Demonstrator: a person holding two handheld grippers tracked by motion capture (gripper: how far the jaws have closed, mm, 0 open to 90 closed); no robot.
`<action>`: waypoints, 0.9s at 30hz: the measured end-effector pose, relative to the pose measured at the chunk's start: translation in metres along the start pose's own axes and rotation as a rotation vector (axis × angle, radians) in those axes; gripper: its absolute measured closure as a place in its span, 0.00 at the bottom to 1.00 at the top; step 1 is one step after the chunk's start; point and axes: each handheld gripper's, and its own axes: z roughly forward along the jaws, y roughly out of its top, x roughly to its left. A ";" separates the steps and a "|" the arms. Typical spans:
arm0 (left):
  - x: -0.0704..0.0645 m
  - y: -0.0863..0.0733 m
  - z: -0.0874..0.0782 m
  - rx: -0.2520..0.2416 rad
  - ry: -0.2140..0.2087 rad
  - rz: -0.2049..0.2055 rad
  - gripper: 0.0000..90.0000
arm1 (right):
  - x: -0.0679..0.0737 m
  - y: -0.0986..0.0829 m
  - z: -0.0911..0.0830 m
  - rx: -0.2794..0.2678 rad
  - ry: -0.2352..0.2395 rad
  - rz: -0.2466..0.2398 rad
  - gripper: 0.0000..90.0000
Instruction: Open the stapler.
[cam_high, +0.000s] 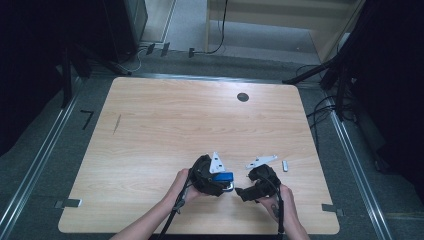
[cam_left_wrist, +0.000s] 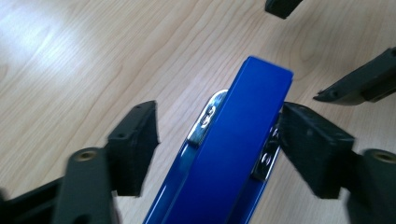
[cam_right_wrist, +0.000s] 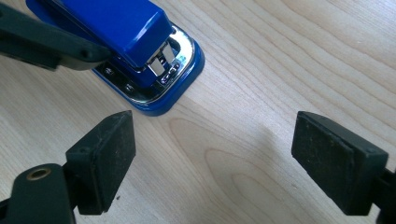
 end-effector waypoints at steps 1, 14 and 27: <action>-0.002 0.003 0.002 -0.007 -0.011 0.018 0.42 | 0.000 0.000 0.000 -0.003 0.001 0.003 0.16; -0.010 0.012 0.015 0.013 -0.027 0.088 0.57 | -0.003 -0.001 -0.001 -0.001 -0.004 0.016 0.16; -0.002 0.011 0.009 -0.025 -0.073 0.148 0.65 | -0.005 -0.002 -0.001 -0.003 -0.005 0.018 0.16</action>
